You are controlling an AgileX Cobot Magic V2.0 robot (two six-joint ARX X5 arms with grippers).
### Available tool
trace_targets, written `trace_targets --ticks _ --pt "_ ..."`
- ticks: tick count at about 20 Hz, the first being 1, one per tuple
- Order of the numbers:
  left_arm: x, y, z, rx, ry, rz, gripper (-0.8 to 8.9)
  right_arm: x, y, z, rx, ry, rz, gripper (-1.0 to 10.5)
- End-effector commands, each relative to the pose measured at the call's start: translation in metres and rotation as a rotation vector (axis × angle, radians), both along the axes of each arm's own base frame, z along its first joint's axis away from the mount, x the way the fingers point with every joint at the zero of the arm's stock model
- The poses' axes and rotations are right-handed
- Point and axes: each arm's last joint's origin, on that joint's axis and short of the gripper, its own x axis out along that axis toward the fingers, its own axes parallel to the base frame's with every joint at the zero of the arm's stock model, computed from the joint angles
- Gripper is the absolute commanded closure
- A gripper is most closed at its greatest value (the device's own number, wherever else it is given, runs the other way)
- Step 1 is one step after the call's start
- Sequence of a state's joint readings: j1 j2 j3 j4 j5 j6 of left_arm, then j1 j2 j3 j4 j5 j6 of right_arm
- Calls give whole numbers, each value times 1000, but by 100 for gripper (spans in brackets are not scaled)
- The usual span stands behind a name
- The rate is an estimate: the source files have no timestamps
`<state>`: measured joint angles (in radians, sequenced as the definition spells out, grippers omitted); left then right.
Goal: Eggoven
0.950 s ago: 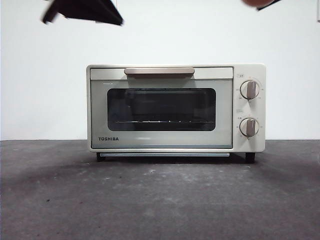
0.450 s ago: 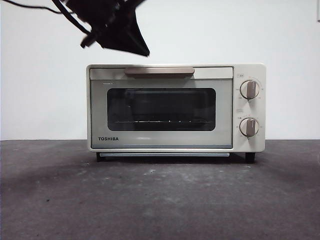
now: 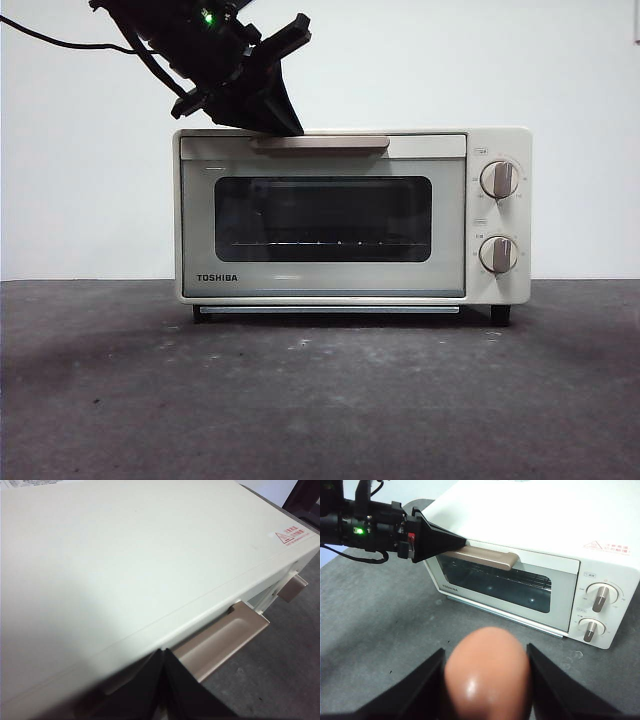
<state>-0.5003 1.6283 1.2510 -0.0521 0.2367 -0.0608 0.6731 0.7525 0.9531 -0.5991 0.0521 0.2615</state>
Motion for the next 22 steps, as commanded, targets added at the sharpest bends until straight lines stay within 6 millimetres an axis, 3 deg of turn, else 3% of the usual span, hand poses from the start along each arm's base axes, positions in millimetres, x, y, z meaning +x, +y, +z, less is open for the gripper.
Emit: trace_targets --ticks 1,10,22 --pt "4 -6 -11 45 32 -15 806 0 1 5 1 -22 9 944" --pt "-17 -25 -26 150 166 -102 806 0 0 5 -1 -26 3 944" --pt "-70 -65 -37 264 329 -294 806 3 1 6 -8 -43 -42 944"
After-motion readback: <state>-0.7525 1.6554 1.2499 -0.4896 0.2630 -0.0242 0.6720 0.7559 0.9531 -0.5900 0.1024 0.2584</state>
